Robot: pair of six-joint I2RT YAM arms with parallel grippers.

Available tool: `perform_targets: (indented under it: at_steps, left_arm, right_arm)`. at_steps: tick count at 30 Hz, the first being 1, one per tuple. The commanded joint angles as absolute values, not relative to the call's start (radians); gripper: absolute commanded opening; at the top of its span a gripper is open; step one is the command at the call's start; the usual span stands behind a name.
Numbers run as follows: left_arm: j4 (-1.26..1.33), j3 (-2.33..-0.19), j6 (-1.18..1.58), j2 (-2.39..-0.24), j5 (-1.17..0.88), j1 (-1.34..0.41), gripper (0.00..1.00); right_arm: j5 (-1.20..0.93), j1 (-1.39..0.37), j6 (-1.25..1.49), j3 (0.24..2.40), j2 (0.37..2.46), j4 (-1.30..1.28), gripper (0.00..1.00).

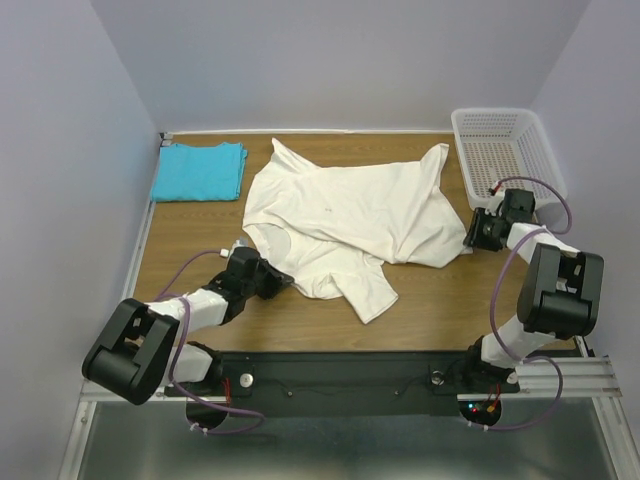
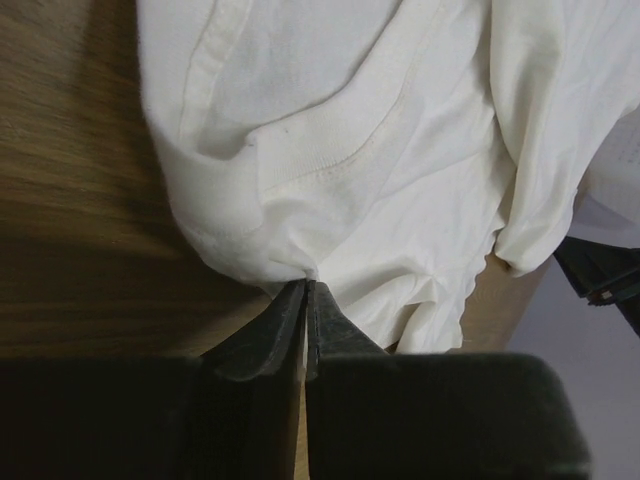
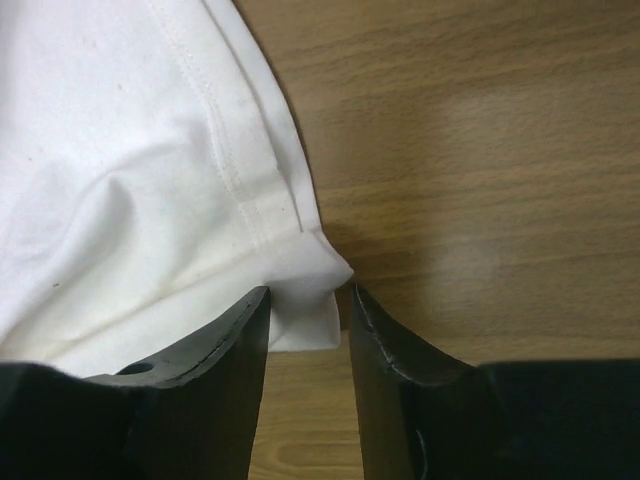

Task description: Fold and stack the t-shirts

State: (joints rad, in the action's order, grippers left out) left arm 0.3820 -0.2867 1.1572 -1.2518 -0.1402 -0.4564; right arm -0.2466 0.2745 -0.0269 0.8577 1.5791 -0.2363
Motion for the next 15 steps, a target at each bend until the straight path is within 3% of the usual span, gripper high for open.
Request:
perform_targets:
  at_steps: [1, 2, 3, 5, 15]
  left_arm:
    - [0.396, -0.270, 1.131, -1.227, -0.121, -0.460, 0.06]
    - [0.387, -0.271, 1.128, -1.220, -0.115, -0.462, 0.01]
    - [0.362, -0.272, 1.115, -1.210, -0.110, -0.462, 0.00]
    - [0.330, -0.273, 1.105, -1.174, -0.092, -0.460, 0.00]
    - [-0.084, -0.324, 1.029, -0.852, 0.024, -0.445, 0.00]
  right_arm:
    - [-0.255, 0.281, -0.003, 0.907, 1.612, -0.156, 0.34]
    - [-0.259, 0.281, -0.003, 0.910, 1.618, -0.156, 0.27]
    - [-0.264, 0.279, -0.003, 0.911, 1.620, -0.156, 0.14]
    - [-0.253, 0.281, -0.008, 0.904, 1.592, -0.155, 0.01]
    - [-0.161, 0.285, -0.135, 0.818, 1.260, -0.250, 0.01]
